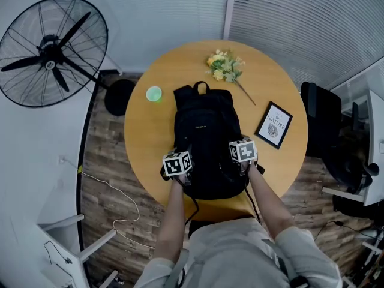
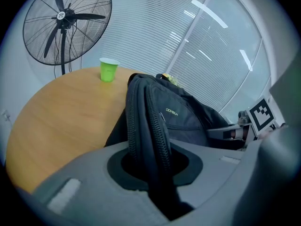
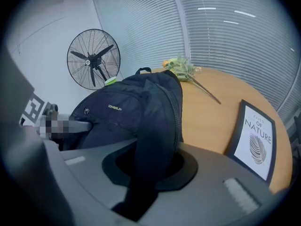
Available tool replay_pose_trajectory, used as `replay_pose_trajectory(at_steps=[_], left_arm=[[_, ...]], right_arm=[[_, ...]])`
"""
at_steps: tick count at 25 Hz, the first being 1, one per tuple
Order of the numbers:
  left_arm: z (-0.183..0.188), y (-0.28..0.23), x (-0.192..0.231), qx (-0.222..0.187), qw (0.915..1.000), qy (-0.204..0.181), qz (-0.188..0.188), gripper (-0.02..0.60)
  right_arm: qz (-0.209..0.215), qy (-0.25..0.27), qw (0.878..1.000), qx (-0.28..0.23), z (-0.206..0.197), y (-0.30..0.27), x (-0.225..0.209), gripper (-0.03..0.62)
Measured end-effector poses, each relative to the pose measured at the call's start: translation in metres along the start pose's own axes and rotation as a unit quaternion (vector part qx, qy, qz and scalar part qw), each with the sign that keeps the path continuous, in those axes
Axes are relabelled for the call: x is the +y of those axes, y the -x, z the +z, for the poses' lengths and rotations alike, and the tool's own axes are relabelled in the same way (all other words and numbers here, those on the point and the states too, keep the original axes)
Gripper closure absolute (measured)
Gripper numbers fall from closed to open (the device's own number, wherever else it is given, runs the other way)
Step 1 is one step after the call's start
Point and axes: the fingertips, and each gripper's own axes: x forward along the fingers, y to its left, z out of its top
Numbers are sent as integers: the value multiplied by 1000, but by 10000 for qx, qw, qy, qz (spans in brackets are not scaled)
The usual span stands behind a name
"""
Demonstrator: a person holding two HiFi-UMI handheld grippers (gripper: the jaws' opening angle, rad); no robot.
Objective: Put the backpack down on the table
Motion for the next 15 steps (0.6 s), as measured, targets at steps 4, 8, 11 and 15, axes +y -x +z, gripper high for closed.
replay_pose_trajectory(at_steps=[4,8,11,15], left_arm=[[0,-5,1,43,9999,-67,82,506],[-4,-9,3,153,9995,-216,168,503],[-4,-11,3,226,9989,-343,238,500],[-2,-5,3,170,9991,-352,160,483]], right_arm=[[-51,-19,10000,76,-1,-5,-6,525],[-196,-104,9994,282,-5,-6,-14,516],[-248,-77,9985,474,-8,-11,-18,496],[-240,-184,9987,399,-8,-5,-22,468]])
